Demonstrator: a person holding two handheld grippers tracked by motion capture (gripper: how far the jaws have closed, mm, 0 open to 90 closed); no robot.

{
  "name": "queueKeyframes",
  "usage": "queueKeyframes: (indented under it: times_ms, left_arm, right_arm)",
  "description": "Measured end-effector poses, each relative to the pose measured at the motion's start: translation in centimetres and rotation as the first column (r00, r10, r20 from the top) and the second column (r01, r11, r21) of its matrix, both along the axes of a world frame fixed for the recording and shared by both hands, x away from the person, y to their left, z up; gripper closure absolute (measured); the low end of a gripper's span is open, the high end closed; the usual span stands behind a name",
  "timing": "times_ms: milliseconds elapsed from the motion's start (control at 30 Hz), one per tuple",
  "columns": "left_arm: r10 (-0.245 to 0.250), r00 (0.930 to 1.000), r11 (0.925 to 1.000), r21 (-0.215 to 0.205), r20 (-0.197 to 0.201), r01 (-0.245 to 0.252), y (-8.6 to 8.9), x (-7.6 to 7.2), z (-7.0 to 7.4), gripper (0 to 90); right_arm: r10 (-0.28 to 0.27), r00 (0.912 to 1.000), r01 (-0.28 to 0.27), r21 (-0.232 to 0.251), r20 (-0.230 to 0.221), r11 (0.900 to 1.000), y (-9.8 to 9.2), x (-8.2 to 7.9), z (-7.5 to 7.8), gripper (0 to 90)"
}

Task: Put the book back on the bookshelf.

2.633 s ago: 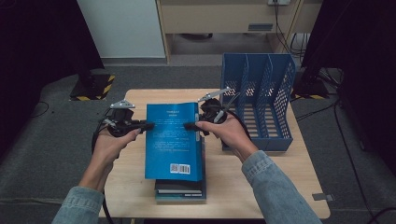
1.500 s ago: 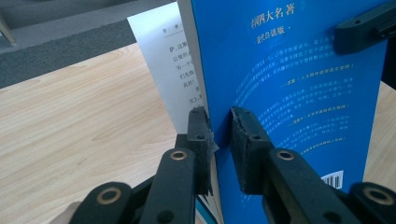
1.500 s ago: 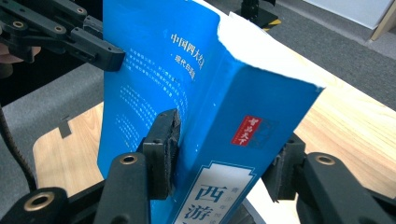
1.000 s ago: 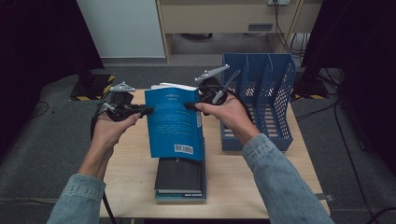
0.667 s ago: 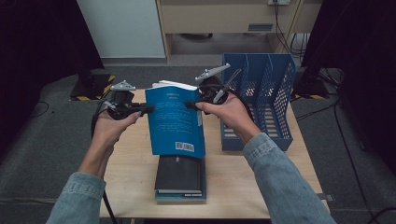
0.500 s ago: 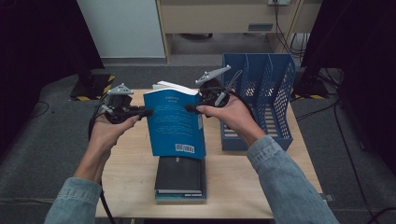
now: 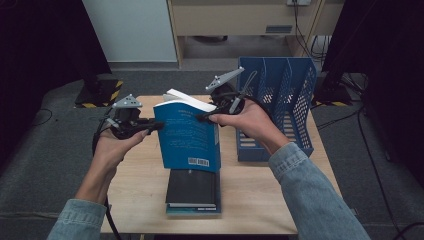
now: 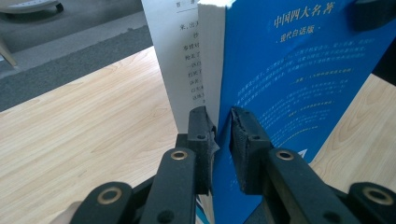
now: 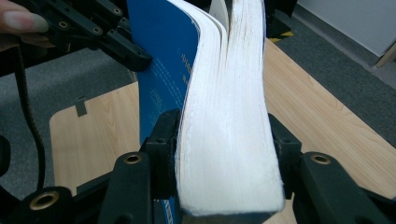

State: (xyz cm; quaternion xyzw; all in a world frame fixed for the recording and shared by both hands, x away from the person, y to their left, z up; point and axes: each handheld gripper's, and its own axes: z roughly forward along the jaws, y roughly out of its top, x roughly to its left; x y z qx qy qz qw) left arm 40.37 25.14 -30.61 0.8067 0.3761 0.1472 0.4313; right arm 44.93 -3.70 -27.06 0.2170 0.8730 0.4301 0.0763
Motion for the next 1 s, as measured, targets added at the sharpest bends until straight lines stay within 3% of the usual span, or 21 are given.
queueKeyframes:
  times_ms: [167, 267, 533, 1000]
  left_arm:
    - [-0.021, 0.9998, 0.9997, -0.015, -0.002, 0.021, -0.1, -0.4, 0.1, 78.0]
    - [-0.019, 0.9998, 0.9998, 0.0, 0.003, 0.019, -0.1, -0.7, 0.1, 77.7]
    - [0.001, 1.0, 0.9999, -0.016, 0.005, -0.001, -0.1, -0.6, -0.1, 77.0]
    - [0.001, 1.0, 0.9999, -0.016, -0.008, -0.001, -0.2, -0.6, 0.0, 76.6]
  right_arm:
    - [0.019, 0.9997, -0.019, -0.004, -0.018, 1.0, 0.9, 0.2, -0.2, 54.7]
    - [0.032, 0.9995, -0.032, -0.018, -0.009, 0.999, 1.4, 0.2, -0.2, 55.8]
    - [0.023, 0.9996, -0.023, 0.001, -0.019, 1.0, 1.4, 0.2, -0.6, 57.0]
    - [0.034, 0.9977, -0.036, -0.025, -0.058, 0.999, 1.8, 0.6, -0.9, 56.9]
